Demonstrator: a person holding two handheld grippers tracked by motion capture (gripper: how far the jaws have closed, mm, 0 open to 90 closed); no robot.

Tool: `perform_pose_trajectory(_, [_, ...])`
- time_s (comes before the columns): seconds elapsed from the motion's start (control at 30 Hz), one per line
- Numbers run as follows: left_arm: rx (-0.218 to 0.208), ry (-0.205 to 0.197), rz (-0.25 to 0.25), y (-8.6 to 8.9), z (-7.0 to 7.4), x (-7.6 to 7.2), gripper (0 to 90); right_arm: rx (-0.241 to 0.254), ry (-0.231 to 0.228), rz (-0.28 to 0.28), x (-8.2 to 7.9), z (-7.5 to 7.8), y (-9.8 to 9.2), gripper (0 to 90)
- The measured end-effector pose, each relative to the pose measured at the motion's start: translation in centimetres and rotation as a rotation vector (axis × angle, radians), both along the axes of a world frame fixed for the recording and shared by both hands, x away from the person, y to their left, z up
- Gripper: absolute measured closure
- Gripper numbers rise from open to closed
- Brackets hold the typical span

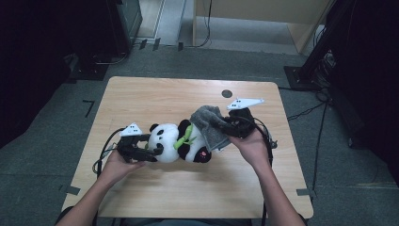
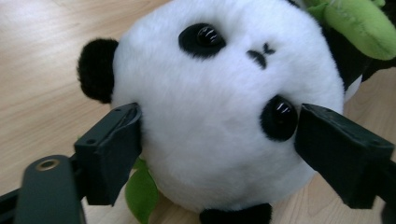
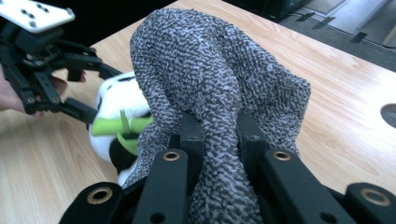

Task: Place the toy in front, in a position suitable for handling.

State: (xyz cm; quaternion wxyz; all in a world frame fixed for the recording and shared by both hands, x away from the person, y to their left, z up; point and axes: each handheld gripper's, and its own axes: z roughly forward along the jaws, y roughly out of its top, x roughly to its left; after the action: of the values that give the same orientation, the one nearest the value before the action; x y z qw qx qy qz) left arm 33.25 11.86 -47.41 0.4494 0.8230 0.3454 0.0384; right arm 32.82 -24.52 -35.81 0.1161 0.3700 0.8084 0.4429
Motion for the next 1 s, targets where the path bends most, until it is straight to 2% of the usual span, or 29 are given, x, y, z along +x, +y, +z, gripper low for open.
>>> perform_pose_trajectory(0.07, [0.0, 0.016, -0.011, 0.0, -0.3, 0.1, 11.6, -0.002, -0.005, 0.013, 0.2, 0.1, 0.6, 78.1])
perform_pose_trajectory(0.2, [0.026, -0.008, -0.034, -0.3, -0.5, -0.2, 9.9, -0.009, -0.002, 0.031, 0.7, 0.1, 1.8, 78.1])
perform_pose_trajectory(0.33, [0.003, 0.04, -0.03, -0.3, -0.8, 0.2, 12.4, -0.014, 0.001, 0.049, 1.3, 0.1, 3.0, 78.1])
perform_pose_trajectory(0.43, [0.008, 0.033, -0.025, -0.3, -0.7, 0.1, 15.4, -0.018, 0.004, 0.059, 1.6, 0.1, 3.8, 78.1])
perform_pose_trajectory(0.67, [0.058, -0.001, -0.024, -0.9, -0.1, -0.3, 26.1, -0.028, 0.008, 0.085, 2.5, 0.0, 6.2, 78.1])
perform_pose_trajectory(0.83, [0.054, 0.002, -0.019, -1.0, -0.1, -0.2, 27.2, -0.039, 0.011, 0.113, 3.3, -0.1, 8.6, 78.1])
perform_pose_trajectory(1.0, [0.056, 0.003, -0.017, -1.0, -0.1, -0.2, 26.7, -0.098, 0.033, 0.127, 4.5, -1.1, 11.5, 77.9])
